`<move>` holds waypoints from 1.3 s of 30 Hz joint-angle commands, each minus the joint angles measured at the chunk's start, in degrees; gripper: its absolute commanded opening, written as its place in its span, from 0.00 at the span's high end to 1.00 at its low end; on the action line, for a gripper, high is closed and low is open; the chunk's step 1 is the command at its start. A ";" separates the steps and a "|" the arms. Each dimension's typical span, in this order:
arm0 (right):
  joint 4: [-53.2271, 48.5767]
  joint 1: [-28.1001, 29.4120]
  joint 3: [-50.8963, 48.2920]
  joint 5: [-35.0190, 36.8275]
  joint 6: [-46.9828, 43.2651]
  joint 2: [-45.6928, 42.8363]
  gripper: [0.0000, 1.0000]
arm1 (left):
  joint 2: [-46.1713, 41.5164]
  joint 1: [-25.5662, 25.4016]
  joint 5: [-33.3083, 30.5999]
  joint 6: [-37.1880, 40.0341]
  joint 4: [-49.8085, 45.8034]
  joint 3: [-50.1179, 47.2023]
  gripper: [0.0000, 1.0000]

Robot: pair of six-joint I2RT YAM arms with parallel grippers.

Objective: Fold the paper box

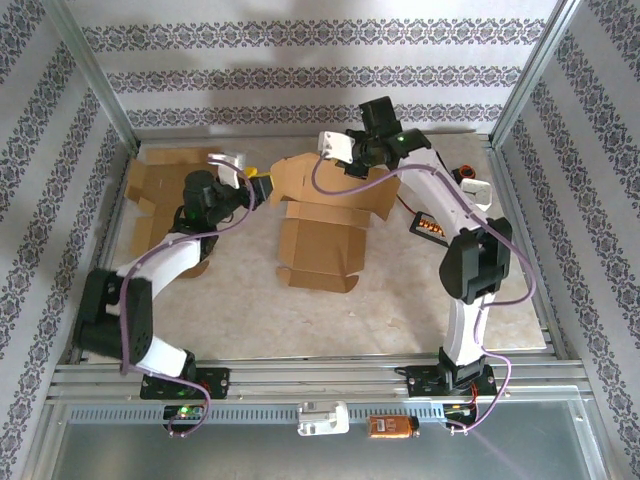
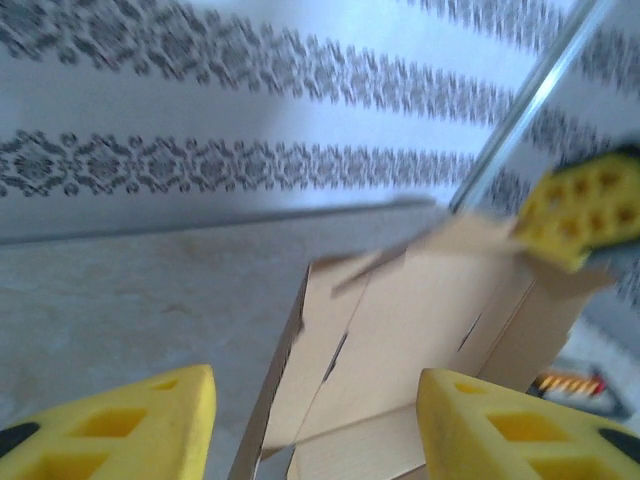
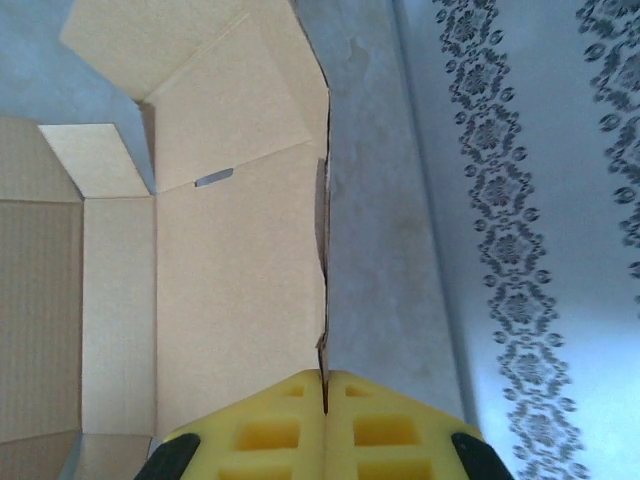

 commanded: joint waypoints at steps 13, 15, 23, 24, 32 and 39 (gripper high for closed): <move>40.41 8.42 -31.87 22.07 -9.85 -10.05 0.96 | -3.00 -3.18 2.21 -39.59 -31.59 8.82 0.45; 44.95 9.13 -34.44 24.06 -10.86 -9.76 0.95 | -2.67 -3.89 1.55 -42.02 -27.92 7.68 0.45; 55.22 10.77 -41.59 26.51 -11.41 -8.63 0.94 | 4.58 -5.50 -5.23 -36.74 -29.13 12.96 0.45; 55.67 10.86 -41.91 26.68 -11.50 -8.49 0.94 | 5.64 -5.54 -5.41 -36.82 -29.00 13.66 0.45; 62.06 11.49 -44.99 27.86 -13.60 -8.24 0.93 | 16.44 -5.70 -0.61 -43.59 -21.13 19.48 0.50; 61.38 11.67 -45.67 26.36 -12.95 -8.79 0.93 | 20.71 -5.79 -1.39 -42.77 -21.62 22.09 0.60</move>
